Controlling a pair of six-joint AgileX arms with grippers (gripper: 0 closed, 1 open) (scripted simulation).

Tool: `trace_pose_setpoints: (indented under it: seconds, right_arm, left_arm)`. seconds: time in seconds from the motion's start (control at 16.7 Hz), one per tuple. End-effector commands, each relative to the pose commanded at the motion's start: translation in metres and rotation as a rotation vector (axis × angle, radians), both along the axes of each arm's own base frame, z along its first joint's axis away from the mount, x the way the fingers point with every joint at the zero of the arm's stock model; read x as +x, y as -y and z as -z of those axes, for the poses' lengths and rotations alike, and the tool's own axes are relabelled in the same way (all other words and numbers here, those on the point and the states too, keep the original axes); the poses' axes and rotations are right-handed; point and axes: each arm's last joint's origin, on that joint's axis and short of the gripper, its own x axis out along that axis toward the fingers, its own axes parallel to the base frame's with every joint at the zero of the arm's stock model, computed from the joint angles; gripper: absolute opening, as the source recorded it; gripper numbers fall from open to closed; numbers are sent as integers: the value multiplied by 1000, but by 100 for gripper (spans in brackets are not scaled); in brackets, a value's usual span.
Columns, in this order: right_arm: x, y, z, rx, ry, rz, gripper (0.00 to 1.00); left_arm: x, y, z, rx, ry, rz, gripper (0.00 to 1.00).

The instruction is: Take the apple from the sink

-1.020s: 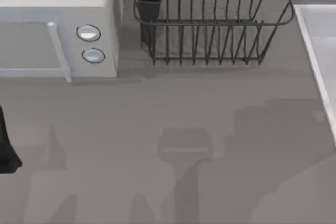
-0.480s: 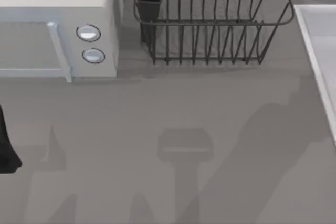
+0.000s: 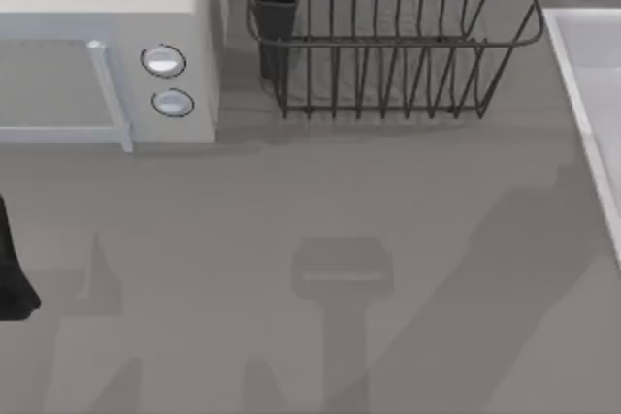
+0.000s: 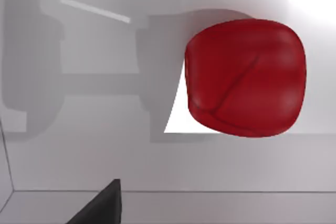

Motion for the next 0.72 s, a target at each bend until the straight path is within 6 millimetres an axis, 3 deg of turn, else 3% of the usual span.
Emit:
trace_pose_setpoints:
  seconds: [0.48, 0.72]
  right_arm:
    - [-1, 1, 115, -6, 19, 3, 100]
    - [-4, 0, 126, -3, 11, 4, 100]
  left_arm:
    - [0, 0, 0, 0, 0, 0, 100]
    - [0, 0, 0, 0, 0, 0, 100]
